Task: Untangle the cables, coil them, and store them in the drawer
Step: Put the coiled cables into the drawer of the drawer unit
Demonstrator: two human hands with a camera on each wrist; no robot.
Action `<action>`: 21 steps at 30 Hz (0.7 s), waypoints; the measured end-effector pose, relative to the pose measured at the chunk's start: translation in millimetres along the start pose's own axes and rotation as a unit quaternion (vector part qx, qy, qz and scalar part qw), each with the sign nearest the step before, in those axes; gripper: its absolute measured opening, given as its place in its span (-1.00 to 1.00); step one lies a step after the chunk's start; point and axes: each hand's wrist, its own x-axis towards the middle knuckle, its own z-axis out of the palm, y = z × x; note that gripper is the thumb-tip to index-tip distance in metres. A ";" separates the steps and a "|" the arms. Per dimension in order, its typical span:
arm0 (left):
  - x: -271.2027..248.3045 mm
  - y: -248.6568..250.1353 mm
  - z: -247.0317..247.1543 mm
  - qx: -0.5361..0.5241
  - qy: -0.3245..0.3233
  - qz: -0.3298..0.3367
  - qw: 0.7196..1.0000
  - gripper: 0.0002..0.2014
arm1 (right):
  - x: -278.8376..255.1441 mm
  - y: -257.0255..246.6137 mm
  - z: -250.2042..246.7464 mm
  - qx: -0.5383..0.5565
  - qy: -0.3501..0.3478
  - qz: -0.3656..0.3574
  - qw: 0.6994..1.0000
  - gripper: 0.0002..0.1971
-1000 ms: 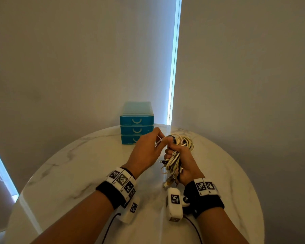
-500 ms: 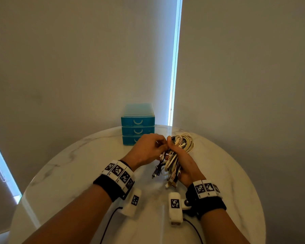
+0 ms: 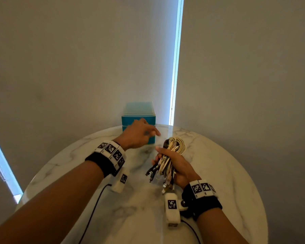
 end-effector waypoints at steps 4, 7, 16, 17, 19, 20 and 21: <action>5.7 -31.5 -8.0 0.174 0.150 -0.105 0.968 -0.69 | 3.5 8.3 5.3 0.059 0.011 0.025 0.998 -0.77; 7.1 -52.6 1.1 0.247 0.094 -0.114 0.958 -0.47 | 8.4 13.6 4.2 0.105 0.005 0.040 0.994 -0.75; 17.3 -47.1 25.6 0.190 0.047 -0.169 0.966 -0.24 | 21.5 15.5 -6.8 0.071 0.008 0.001 0.997 -0.78; 16.5 -42.7 25.2 0.158 0.063 -0.171 0.970 -0.31 | 21.6 15.5 -8.2 0.074 0.012 -0.005 0.997 -0.70; 10.0 -33.6 23.5 0.104 0.092 -0.166 0.976 -0.49 | 23.6 15.3 -10.0 0.092 0.022 -0.014 0.995 -0.45; 3.6 -28.7 22.7 0.090 0.109 -0.158 0.977 -0.58 | 24.0 15.0 -10.1 0.103 0.024 -0.022 0.994 -0.43; -4.0 -24.0 22.5 0.079 0.131 -0.145 0.978 -0.67 | 24.0 14.8 -10.0 0.108 0.023 -0.031 0.993 -0.46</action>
